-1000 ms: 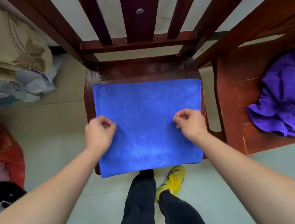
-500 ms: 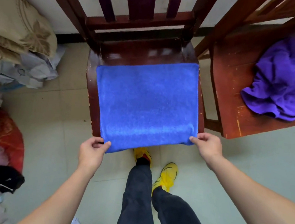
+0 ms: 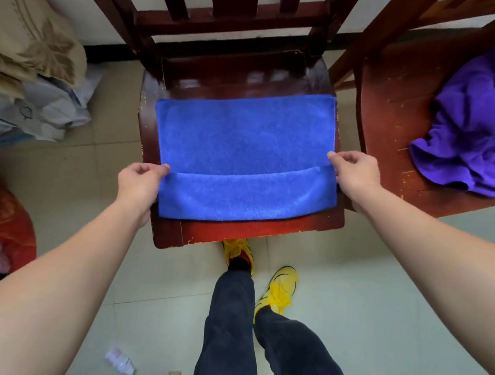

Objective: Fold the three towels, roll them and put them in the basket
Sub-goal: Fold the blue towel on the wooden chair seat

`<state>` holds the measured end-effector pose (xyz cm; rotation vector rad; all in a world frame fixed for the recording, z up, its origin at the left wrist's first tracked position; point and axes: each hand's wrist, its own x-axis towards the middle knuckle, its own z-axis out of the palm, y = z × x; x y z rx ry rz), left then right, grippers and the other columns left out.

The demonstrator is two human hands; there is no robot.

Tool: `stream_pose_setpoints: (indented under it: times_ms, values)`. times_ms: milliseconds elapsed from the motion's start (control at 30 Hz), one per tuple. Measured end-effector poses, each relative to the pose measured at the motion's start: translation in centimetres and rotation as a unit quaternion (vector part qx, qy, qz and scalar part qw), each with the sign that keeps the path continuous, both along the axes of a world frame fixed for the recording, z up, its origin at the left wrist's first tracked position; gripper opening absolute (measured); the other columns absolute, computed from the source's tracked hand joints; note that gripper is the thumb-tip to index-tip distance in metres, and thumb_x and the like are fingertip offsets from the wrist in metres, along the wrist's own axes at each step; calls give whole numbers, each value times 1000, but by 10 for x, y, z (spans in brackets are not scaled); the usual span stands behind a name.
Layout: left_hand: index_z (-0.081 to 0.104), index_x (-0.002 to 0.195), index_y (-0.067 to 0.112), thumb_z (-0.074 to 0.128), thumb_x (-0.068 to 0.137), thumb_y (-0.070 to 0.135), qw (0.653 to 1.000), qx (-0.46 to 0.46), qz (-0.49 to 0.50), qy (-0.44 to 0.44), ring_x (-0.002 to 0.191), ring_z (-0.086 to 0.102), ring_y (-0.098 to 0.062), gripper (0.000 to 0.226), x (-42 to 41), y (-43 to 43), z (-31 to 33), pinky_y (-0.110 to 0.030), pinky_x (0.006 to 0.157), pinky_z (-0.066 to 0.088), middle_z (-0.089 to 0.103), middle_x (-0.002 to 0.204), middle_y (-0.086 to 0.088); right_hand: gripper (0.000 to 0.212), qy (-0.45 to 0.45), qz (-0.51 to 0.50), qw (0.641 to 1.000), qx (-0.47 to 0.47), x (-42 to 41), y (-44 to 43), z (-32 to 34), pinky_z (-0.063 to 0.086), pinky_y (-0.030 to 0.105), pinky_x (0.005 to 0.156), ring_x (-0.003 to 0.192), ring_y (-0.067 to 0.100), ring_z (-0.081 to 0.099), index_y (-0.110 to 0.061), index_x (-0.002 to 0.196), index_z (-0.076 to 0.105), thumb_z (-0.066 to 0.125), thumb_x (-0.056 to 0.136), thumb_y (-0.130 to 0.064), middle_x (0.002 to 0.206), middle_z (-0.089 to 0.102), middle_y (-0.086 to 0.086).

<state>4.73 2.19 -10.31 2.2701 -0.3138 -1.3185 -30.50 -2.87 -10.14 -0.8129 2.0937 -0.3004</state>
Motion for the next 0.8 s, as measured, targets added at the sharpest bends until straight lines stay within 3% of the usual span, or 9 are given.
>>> stream_pose_setpoints:
  times_ms: [133, 300, 467, 600, 733, 800]
  values:
    - [58, 92, 17, 78, 76, 26, 996, -35, -31, -81, 67, 54, -11, 28, -12, 29, 7, -25, 68, 47, 57, 74, 5, 13, 9, -55, 998, -36, 3, 28, 6, 50, 29, 77, 83, 15, 64, -26, 80, 67, 70, 79, -39, 82, 67, -12]
    - [57, 85, 22, 81, 73, 18, 999, 1, -28, -46, 69, 62, -14, 27, -29, 74, 8, -23, 61, 47, 64, 79, 0, 8, 13, -104, 994, 31, 6, 71, 4, 42, 21, 59, 73, 13, 63, -20, 76, 69, 76, 75, -23, 76, 68, -9]
    - [64, 95, 6, 69, 82, 1, 996, 37, -30, -71, 66, 57, -19, 15, -27, 87, 7, -25, 66, 46, 60, 69, -6, 21, 5, -102, 995, -13, 5, 77, 7, 42, 19, 58, 63, 4, 60, -22, 61, 67, 75, 79, -29, 63, 66, -16]
    - [68, 94, 11, 65, 86, 5, 993, -40, -56, -93, 65, 61, -15, 10, -19, 70, 25, -24, 69, 48, 65, 68, -5, 23, 15, -67, 994, -87, 6, 53, 27, 40, 22, 61, 57, 3, 53, -24, 64, 61, 66, 85, -33, 57, 58, -15]
    - [69, 82, 14, 71, 82, 18, 983, -64, -121, -124, 67, 59, -10, 4, -16, 40, 32, -25, 71, 47, 66, 72, 3, 22, 32, -35, 995, -89, 15, 13, 36, 39, 24, 70, 75, 13, 59, -22, 66, 61, 63, 85, -32, 71, 64, -11]
    - [66, 87, 13, 77, 78, 27, 987, -43, -111, -107, 70, 58, -13, 20, -18, 33, 30, -27, 71, 47, 64, 76, 2, 10, -17, -38, 997, -71, 18, 1, 36, 43, 26, 72, 81, 15, 60, -19, 83, 67, 67, 84, -30, 86, 67, -2]
